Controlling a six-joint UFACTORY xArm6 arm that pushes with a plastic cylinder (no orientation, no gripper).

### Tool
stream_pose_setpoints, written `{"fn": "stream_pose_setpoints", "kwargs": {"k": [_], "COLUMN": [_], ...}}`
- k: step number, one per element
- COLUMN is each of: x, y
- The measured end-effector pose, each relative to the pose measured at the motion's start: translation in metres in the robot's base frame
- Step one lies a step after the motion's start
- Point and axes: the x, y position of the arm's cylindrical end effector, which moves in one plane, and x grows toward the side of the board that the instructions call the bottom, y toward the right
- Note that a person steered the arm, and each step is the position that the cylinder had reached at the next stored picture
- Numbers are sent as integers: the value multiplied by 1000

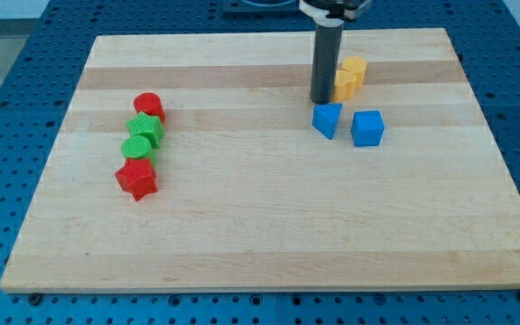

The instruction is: Push the blue triangle closer to the blue cube

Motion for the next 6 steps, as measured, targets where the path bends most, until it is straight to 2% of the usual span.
{"fn": "stream_pose_setpoints", "kwargs": {"k": [2,4,6], "x": [-14,21,39], "y": [10,-26,-7]}}
